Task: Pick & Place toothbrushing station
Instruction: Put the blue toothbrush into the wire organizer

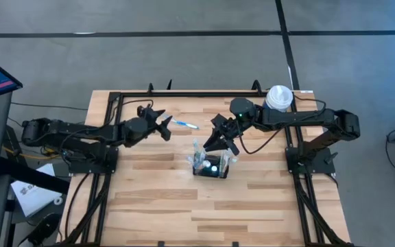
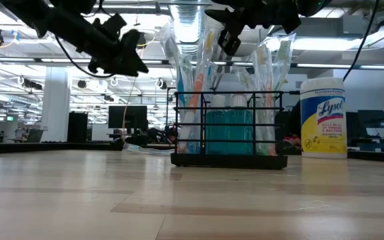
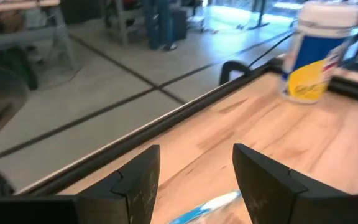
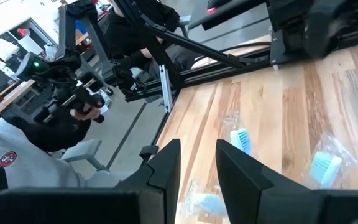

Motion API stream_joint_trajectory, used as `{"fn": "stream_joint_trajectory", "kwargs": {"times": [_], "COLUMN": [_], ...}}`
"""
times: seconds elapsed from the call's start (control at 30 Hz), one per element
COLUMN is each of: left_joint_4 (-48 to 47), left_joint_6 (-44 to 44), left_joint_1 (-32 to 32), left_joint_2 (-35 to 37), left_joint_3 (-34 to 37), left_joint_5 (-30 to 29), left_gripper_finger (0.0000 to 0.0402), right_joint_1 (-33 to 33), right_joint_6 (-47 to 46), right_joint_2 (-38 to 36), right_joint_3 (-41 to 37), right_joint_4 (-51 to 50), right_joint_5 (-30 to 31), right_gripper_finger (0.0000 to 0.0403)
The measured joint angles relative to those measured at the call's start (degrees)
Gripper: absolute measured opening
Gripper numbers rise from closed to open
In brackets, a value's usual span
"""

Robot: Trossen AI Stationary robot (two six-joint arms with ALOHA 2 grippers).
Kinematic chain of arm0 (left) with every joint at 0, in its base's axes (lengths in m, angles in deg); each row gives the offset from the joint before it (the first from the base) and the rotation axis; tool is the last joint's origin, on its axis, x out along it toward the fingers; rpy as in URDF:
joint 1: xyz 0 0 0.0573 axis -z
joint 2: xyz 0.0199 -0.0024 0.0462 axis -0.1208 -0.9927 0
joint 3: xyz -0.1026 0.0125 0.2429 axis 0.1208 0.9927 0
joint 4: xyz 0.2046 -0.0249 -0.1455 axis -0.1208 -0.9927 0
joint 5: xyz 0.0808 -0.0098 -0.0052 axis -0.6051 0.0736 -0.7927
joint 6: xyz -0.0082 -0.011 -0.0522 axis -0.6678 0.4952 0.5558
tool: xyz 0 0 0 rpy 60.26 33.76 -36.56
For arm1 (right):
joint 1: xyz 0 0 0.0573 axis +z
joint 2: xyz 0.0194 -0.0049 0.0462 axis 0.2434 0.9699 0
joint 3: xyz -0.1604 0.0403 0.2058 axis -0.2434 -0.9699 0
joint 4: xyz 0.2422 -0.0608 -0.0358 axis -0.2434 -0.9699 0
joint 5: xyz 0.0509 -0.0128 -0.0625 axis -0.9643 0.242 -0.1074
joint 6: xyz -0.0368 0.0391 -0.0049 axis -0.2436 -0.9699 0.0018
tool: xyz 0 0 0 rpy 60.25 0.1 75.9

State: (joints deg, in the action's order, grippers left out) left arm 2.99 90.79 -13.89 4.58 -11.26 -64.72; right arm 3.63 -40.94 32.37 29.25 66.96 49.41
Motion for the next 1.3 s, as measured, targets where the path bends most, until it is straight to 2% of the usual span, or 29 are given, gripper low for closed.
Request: {"fn": "stream_joint_trajectory", "kwargs": {"times": [0.23,0.5,0.8,1.07,1.3], "left_joint_4": [-3.6,-3.6,-3.3,-2.9,-2.0], "left_joint_6": [2.5,2.6,6.0,6.9,6.4], "left_joint_1": [-7.6,-15.0,-19.3,-21.1,-24.5], "left_joint_2": [0.0,0.0,0.0,0.0,-5.7], "left_joint_3": [0.7,6.2,11.4,12.5,12.5], "left_joint_5": [7.9,15.0,17.4,18.8,21.4], "left_gripper_finger": [0.0191,0.0189,0.0187,0.0186,0.0186], "right_joint_1": [0.0,0.0,0.0,0.0,0.3], "right_joint_6": [0.9,1.0,1.5,1.5,1.5], "right_joint_2": [0.0,0.0,0.0,0.0,0.0], "right_joint_3": [0.0,0.0,0.0,0.0,0.0], "right_joint_4": [-0.2,-0.3,-0.3,-0.3,-0.2], "right_joint_5": [0.0,0.0,0.0,0.0,0.2], "right_gripper_finger": [0.0093,0.0093,0.0093,0.0093,0.0093]}}
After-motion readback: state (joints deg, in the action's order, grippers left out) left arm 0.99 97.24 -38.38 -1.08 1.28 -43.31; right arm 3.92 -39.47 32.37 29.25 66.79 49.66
